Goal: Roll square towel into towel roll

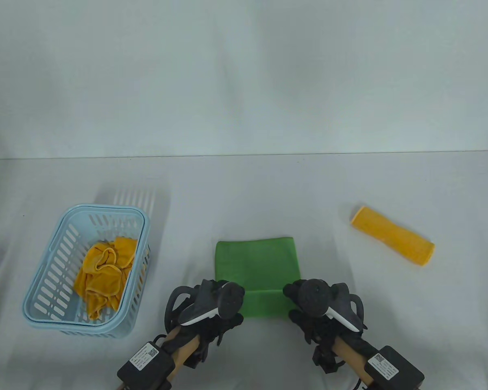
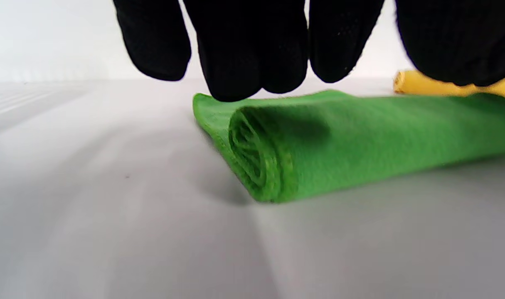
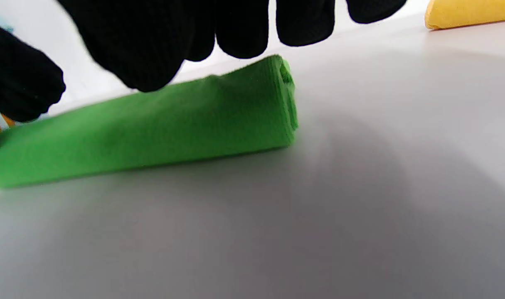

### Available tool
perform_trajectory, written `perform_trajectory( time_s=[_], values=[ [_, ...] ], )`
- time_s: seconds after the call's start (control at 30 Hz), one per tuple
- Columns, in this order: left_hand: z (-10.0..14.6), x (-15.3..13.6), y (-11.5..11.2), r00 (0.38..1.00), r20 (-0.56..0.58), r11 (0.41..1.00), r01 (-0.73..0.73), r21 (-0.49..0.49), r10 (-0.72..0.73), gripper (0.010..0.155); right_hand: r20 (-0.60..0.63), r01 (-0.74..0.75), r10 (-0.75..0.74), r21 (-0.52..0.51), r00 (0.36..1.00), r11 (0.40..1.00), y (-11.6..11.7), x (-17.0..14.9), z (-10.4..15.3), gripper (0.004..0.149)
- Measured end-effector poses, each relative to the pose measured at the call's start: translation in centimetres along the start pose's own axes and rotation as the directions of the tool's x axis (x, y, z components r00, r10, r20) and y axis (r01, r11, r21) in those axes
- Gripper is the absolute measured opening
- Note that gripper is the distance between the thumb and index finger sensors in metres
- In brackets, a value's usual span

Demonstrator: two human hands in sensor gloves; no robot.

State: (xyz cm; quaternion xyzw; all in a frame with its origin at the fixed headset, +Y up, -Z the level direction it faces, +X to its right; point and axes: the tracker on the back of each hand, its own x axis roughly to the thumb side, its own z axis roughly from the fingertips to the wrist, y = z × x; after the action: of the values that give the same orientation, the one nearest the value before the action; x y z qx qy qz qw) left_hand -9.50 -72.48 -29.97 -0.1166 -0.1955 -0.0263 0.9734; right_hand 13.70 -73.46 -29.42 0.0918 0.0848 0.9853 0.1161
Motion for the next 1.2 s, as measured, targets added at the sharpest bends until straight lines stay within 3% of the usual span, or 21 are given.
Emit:
perform_trajectory(
  time_s=[0.4,0.53,0.63,0.87,1.03,1.2],
  values=[
    [-1.4,0.4,-2.3,0.99,-0.039,0.99,0.131,-0.044,-0.133,0.082,-0.011,-0.154,0.156,0.118,0.988,0.981,1.7,0.1,-2.1,0.077],
    [-1.6,0.0,-2.5,0.99,-0.06,0.991,0.124,-0.048,-0.127,0.081,-0.01,-0.206,0.207,0.095,0.978,0.974,1.7,0.3,-2.9,0.069],
    [-1.7,-0.2,-2.5,0.99,-0.07,0.992,0.121,-0.037,-0.124,0.075,-0.01,-0.152,0.153,0.056,0.988,0.987,1.7,-0.1,-2.9,0.061],
    [-1.6,-1.0,-1.6,0.997,-0.073,0.999,0.024,-0.032,-0.026,0.068,-0.078,0.05,-0.045,0.062,0.996,0.997,0.5,-1.4,-2.9,0.062],
    [-1.5,-2.8,-1.1,0.978,-0.115,0.982,-0.18,-0.052,0.173,0.067,-0.173,0.256,-0.241,0.067,0.955,0.964,0.2,-2.7,-2.7,0.063],
    [-1.5,-4.2,-1.0,0.925,-0.168,0.934,-0.354,-0.052,0.341,0.066,-0.223,0.317,-0.299,0.047,0.928,0.947,0.0,-3.3,-2.9,0.063]
  ],
)
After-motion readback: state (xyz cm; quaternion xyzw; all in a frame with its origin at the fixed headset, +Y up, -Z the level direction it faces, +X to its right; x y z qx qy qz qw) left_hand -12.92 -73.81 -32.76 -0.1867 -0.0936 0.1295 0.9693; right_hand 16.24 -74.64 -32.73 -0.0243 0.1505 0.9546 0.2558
